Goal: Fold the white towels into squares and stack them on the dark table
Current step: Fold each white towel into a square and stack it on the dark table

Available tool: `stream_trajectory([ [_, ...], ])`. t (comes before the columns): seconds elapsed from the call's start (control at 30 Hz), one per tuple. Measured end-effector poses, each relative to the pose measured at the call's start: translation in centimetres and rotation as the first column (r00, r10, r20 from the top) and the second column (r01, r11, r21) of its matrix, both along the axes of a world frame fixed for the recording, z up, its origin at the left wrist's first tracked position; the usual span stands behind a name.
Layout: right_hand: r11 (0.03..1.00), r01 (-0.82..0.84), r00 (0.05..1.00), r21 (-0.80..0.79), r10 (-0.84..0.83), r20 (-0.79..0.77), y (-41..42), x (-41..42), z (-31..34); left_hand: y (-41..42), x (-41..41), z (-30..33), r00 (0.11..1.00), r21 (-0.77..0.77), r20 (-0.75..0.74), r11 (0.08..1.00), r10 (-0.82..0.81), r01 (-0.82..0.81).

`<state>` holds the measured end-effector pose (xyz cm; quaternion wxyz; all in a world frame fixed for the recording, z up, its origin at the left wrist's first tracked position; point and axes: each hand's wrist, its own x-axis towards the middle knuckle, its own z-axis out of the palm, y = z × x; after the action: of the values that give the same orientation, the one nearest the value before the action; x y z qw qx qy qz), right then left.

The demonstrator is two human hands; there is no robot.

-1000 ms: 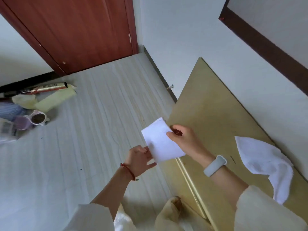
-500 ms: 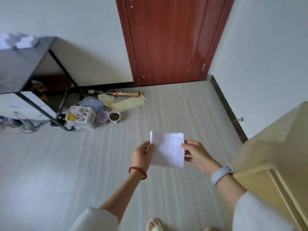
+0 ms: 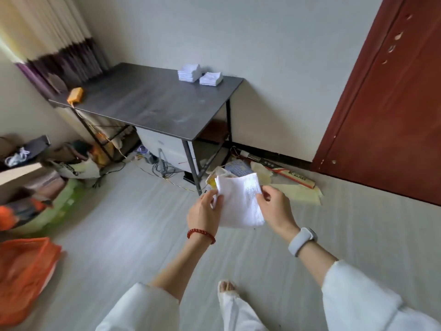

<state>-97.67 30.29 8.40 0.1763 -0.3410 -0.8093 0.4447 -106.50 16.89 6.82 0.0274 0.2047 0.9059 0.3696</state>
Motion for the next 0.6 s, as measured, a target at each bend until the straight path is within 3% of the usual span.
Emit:
stream_trajectory([
  [0.2, 0.989, -0.123, 0.992, 0.077, 0.125, -0.022, 0.1, -23.1, 0.5, -1.4, -20.7, 2.6, 0.989, -0.086, -0.099, 0.990, 0.107, -0.116],
  [0.4, 0.954, -0.292, 0.956, 0.072, 0.292, 0.015, -2.3, -40.6, 1.5, -4.7, -36.2, 3.6, 0.973, -0.132, -0.108, 0.967, 0.205, -0.219],
  [0.6, 0.932, -0.359, 0.928, -0.045, 0.362, 0.088, -3.3, -56.9, 0.5, -5.8, -52.7, 2.9, 0.973, -0.155, -0.051, 0.961, 0.225, -0.230],
])
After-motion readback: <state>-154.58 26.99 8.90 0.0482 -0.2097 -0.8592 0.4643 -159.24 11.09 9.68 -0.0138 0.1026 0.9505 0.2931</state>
